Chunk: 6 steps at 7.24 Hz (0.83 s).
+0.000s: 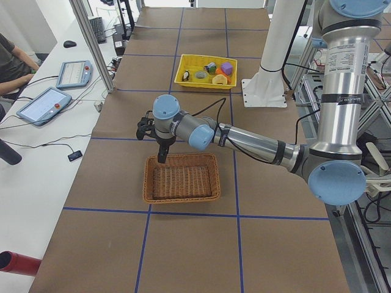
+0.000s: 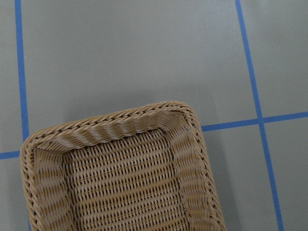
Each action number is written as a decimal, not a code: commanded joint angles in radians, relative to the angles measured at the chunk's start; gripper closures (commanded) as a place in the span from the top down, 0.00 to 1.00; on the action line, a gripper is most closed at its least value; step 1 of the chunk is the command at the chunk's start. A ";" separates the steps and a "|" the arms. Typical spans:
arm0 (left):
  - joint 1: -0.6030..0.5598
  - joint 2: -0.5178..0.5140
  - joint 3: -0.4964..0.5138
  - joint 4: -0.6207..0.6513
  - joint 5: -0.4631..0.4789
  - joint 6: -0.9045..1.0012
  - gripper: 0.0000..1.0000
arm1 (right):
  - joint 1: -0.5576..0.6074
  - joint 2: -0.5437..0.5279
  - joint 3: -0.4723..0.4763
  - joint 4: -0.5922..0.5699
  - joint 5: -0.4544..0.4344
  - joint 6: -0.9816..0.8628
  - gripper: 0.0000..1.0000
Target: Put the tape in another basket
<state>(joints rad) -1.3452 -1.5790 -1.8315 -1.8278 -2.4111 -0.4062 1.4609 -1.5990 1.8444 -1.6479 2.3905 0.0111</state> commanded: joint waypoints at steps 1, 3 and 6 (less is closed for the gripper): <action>-0.002 0.016 -0.006 -0.001 -0.005 -0.005 0.98 | -0.005 -0.002 -0.007 0.002 0.033 -0.002 1.00; 0.000 0.046 -0.014 -0.002 -0.011 -0.052 0.98 | -0.016 -0.001 -0.004 0.002 0.076 -0.002 1.00; 0.005 0.060 -0.029 -0.002 -0.010 -0.075 0.98 | -0.017 -0.007 0.021 0.003 0.225 -0.003 1.00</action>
<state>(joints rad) -1.3417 -1.5218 -1.8582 -1.8299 -2.4214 -0.4768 1.4442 -1.6036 1.8573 -1.6453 2.5581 0.0076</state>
